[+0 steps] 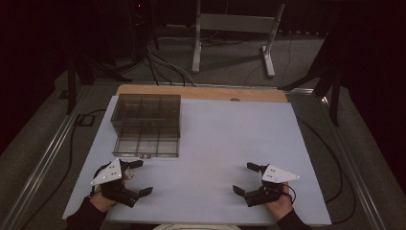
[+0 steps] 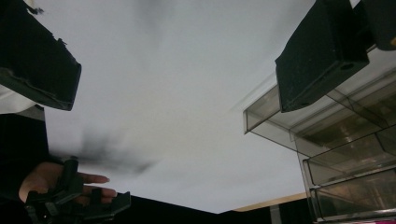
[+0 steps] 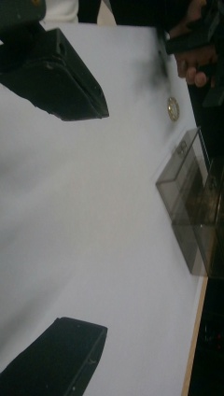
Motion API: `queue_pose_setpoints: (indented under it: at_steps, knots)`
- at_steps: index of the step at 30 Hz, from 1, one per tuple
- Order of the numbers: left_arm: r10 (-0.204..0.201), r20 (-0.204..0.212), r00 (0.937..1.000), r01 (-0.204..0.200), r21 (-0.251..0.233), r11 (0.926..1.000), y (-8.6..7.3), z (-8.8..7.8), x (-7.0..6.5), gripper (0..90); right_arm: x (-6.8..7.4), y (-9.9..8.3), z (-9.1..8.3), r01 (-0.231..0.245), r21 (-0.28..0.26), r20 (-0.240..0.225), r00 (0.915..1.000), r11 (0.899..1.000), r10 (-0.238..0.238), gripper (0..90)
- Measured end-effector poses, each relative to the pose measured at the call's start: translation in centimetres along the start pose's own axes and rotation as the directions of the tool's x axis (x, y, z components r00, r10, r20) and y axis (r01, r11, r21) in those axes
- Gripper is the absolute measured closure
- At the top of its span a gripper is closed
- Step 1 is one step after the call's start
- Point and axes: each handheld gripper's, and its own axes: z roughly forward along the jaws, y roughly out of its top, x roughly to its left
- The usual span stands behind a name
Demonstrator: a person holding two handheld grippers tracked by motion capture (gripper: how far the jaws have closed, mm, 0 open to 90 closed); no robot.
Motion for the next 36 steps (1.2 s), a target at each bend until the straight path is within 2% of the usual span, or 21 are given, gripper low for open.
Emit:
queue_pose_setpoints:
  at_steps: [7,9,15,16,22,28,34,36]
  knots:
    - [-0.005,0.018,0.9998,0.004,0.010,0.9999,0.2,0.4,-0.1,1.2,0.0,-0.1,0.0,-0.011,0.007,-0.004,0.9999,1.000,0.011,0.0]
    - [0.004,0.020,0.9998,-0.005,0.017,0.9999,0.3,0.5,-0.3,1.2,0.0,-0.1,-0.2,-0.011,0.003,0.002,0.9999,1.000,0.011,0.0]
    - [0.006,0.067,0.9977,-0.008,0.021,0.9998,0.8,0.7,-0.9,1.2,0.2,0.0,-0.5,-0.018,-0.004,-0.004,0.9998,1.000,0.018,0.0]
    - [0.007,0.088,0.9961,-0.009,0.020,0.9998,1.1,0.8,-1.1,1.2,0.2,0.2,-0.5,-0.010,-0.011,-0.001,0.9999,1.000,0.010,0.0]
    - [0.020,0.118,0.9928,-0.021,0.007,0.9997,1.5,0.8,-1.5,1.2,0.3,0.5,-0.6,-0.017,-0.032,0.007,0.9998,0.999,0.017,0.0]
    - [0.014,0.098,0.9951,-0.011,-0.025,0.9996,2.3,0.3,-1.6,1.2,0.3,0.6,-0.5,-0.029,-0.040,0.006,0.9996,0.999,0.029,0.0]
    - [0.001,0.057,0.9984,0.002,-0.043,0.9991,2.9,0.0,-1.4,1.2,0.5,0.6,-0.4,-0.022,-0.034,-0.002,0.9998,0.999,0.022,0.0]
    - [0.006,0.038,0.9993,-0.004,-0.045,0.9990,3.0,-0.1,-1.3,1.2,0.5,0.6,-0.5,-0.020,-0.038,0.004,0.9998,0.999,0.021,0.0]
